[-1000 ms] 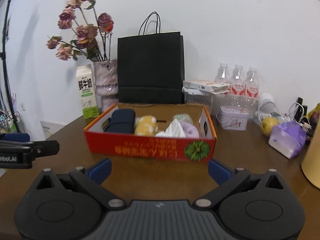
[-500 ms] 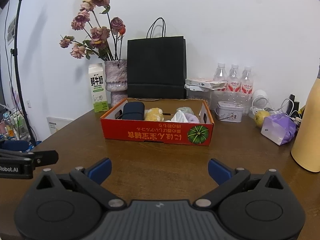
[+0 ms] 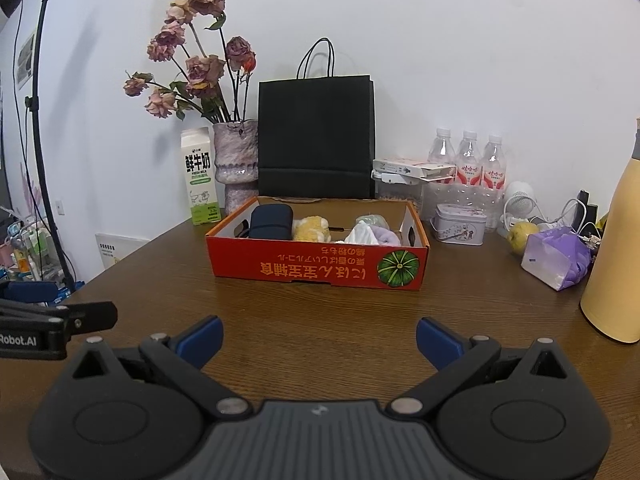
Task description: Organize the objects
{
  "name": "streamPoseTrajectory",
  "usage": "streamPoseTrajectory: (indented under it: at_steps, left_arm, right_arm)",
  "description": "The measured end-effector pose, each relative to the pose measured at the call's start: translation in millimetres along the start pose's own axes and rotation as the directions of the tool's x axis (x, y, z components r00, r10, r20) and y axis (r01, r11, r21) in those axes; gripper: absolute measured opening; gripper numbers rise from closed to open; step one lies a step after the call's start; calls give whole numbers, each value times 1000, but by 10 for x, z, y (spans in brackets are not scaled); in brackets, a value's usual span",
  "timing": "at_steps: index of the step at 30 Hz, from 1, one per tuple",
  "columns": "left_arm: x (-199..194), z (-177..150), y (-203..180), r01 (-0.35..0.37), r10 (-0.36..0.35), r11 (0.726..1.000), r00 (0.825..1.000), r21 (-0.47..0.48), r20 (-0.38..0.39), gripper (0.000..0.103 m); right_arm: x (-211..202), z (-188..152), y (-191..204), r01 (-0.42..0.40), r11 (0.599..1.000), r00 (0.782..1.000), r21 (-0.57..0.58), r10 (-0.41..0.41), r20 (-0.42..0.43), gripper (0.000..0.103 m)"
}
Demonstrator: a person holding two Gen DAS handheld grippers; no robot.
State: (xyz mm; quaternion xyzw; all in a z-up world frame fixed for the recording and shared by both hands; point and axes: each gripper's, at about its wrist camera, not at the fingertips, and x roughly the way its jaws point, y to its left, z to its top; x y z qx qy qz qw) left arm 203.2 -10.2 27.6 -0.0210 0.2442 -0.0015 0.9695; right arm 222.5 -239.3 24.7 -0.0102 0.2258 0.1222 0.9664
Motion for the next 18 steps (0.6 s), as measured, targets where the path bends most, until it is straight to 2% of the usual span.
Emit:
streamPoseTrajectory:
  at_steps: [18]
  left_arm:
    - [25, -27, 3, 10, -10, 1000, 1000, -3, -19, 103]
  right_arm:
    - [7, -1, 23, 1, 1000, 1000, -2, -1, -2, 103]
